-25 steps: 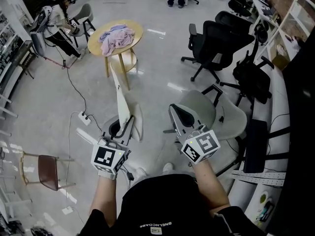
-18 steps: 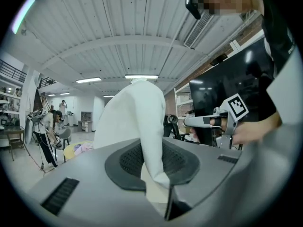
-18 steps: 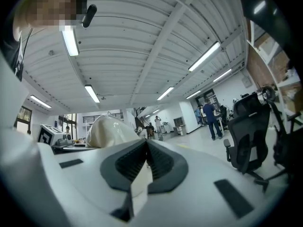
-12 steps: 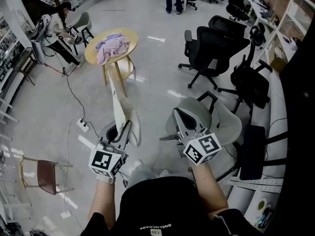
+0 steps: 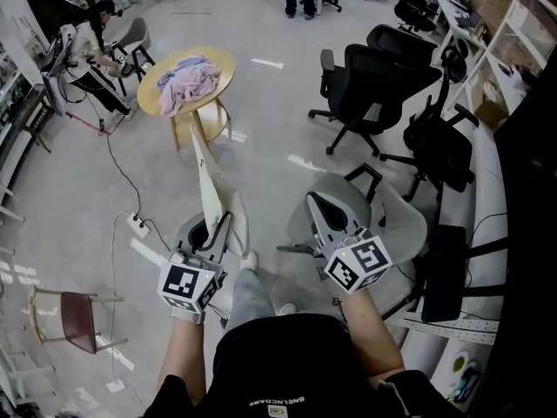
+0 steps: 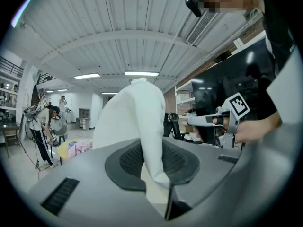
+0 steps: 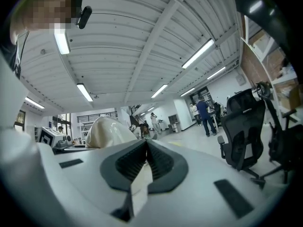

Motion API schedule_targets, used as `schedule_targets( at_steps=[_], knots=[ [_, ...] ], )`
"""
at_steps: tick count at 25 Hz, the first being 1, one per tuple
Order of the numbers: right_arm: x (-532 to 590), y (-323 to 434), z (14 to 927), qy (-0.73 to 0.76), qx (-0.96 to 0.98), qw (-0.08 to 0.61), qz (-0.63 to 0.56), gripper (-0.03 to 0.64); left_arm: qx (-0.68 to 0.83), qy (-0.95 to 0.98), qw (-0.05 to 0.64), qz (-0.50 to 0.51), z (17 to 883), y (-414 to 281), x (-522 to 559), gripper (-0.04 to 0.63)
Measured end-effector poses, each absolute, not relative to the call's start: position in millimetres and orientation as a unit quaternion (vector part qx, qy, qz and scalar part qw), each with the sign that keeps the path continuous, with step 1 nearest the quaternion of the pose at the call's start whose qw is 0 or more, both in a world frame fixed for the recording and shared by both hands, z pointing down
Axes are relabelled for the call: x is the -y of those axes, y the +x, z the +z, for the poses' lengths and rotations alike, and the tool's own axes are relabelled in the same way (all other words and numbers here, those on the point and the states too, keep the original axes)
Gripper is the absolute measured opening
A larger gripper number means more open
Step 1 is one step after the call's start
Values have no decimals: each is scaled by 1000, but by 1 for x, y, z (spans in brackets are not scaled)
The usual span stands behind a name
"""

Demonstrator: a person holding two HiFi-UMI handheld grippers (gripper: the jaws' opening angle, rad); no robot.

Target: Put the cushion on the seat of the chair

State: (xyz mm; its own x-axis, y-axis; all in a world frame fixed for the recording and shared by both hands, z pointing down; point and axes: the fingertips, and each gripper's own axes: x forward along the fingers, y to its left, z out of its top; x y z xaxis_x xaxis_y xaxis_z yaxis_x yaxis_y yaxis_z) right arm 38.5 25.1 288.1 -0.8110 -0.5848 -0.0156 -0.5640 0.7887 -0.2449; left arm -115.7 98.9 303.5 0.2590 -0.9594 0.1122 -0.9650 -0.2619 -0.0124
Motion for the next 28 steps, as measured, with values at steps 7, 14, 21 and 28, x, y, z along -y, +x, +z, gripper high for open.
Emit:
schedule_targets(
  at_steps=[7, 14, 21, 28],
  knots=[
    [20, 7, 298, -314, -941, 28, -123, 9, 600, 797, 48, 43, 313, -150, -48, 72],
    [67, -27, 303, -330, -934, 22, -135, 9, 589, 805, 55, 48, 313, -188, 4, 72],
    [104, -58, 312, -354, -924, 10, -145, 9, 561, 824, 62, 55, 319, -217, 50, 72],
    [134, -75, 318, -390, -909, -2, -145, 9, 524, 847, 70, 56, 328, -240, 94, 72]
  ],
)
